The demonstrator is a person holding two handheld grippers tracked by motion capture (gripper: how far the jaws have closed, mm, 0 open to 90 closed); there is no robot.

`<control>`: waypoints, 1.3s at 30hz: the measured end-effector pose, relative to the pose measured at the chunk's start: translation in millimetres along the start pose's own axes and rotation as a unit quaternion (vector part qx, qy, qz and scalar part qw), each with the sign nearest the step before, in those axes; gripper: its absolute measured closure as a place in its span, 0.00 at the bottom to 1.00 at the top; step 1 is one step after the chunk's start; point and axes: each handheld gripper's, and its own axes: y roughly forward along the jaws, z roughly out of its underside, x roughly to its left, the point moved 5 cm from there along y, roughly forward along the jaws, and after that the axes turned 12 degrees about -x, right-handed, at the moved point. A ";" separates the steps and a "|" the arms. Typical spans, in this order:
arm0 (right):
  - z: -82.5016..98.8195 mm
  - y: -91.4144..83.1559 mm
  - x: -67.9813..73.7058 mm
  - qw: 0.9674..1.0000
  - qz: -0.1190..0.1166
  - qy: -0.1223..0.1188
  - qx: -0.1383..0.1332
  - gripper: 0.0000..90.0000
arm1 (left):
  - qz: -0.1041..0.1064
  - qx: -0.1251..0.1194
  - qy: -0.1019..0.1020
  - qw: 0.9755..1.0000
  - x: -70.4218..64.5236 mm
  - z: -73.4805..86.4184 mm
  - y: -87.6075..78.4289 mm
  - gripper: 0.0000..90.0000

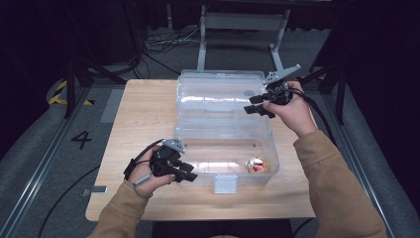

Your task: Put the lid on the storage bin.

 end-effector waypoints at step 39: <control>5.8 4.3 3.4 1.000 -0.030 0.006 -0.003 0.85 | -0.005 0.020 0.003 1.000 4.6 10.4 12.8 0.82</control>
